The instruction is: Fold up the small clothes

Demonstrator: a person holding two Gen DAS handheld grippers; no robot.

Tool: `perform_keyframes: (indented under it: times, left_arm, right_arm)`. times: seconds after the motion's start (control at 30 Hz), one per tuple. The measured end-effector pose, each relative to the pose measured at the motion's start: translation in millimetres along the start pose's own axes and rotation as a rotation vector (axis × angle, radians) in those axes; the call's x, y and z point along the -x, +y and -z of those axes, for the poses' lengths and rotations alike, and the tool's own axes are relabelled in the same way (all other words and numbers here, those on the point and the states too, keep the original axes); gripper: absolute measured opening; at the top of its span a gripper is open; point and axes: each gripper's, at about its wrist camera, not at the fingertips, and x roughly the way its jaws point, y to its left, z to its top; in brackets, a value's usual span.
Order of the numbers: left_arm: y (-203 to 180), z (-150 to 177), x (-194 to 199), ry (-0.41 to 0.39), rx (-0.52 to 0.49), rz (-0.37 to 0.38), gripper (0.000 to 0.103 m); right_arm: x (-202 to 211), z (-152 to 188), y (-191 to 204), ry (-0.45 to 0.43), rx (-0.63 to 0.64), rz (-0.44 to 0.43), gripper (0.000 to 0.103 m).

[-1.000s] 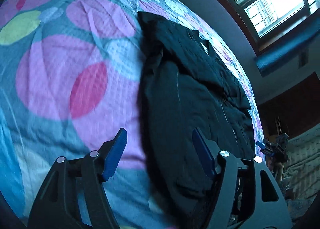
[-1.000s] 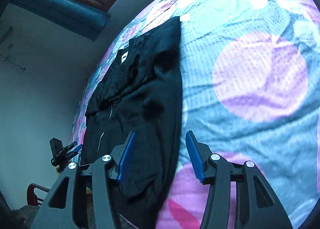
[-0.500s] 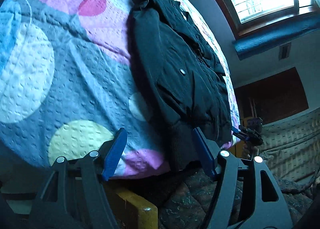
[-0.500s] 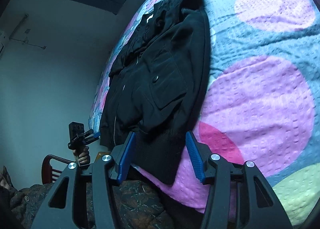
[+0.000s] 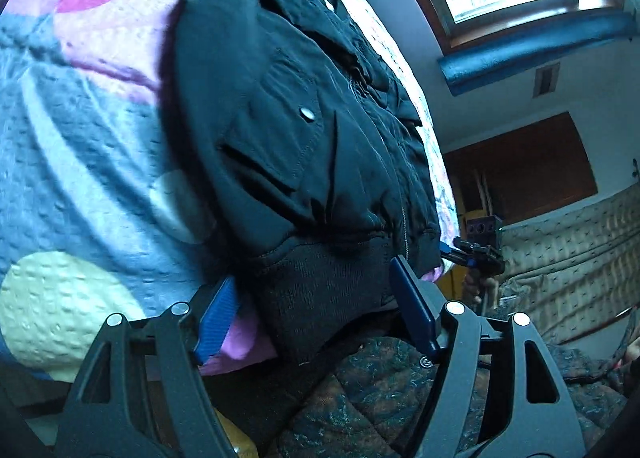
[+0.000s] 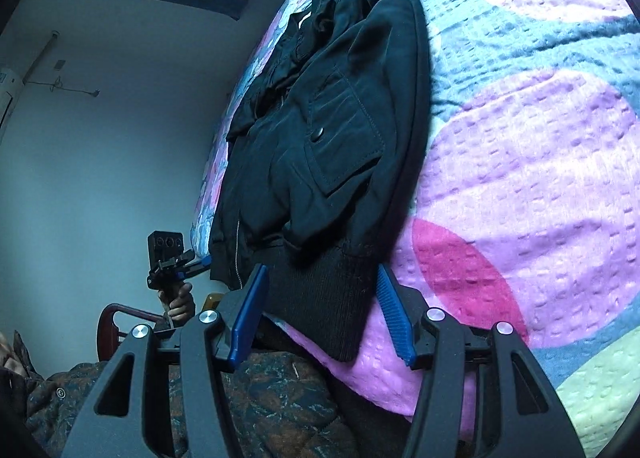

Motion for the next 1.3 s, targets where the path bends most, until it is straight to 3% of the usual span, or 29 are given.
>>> perform_keyframes:
  times: [0.13, 0.2, 0.23, 0.37, 0.5, 0.7, 0.83, 1.07, 1.3]
  left_arm:
    - [-7, 1, -3, -0.005, -0.031, -0.037, 0.070]
    - [-10, 2, -3, -0.008, -0.054, -0.080, 0.057]
    - [-12, 3, -3, -0.007, -0.065, -0.102, 0.054]
    - [-19, 5, -8, 0.012, -0.087, -0.146, 0.022]
    - [-20, 3, -1, -0.014, -0.102, -0.151, 0.012]
    - [-30, -16, 31, -0.147, -0.027, 0.024, 0.010]
    - [-36, -47, 45, -0.225, 0.004, 0.110, 0.010]
    - [-29, -139, 35, -0.289, 0.023, 0.189, 0.010]
    - [14, -229, -13, -0.283, 0.117, 0.186, 0.011]
  right_arm:
    - [-4, 5, 3, 0.037, 0.026, -0.023, 0.055]
    - [-8, 6, 8, 0.053, 0.054, 0.001, 0.050]
    - [-10, 7, 10, 0.057, 0.068, 0.019, 0.043]
    - [-15, 10, 11, 0.072, 0.078, 0.034, 0.021]
    - [-6, 10, 10, 0.039, 0.066, -0.051, 0.016]
    - [13, -2, 14, -0.042, 0.017, -0.261, 0.013]
    - [26, -31, 22, -0.114, -0.008, -0.374, 0.012]
    - [19, -126, 31, -0.201, -0.005, -0.443, 0.012]
    - [-34, -225, -8, -0.240, -0.201, -0.455, 0.012]
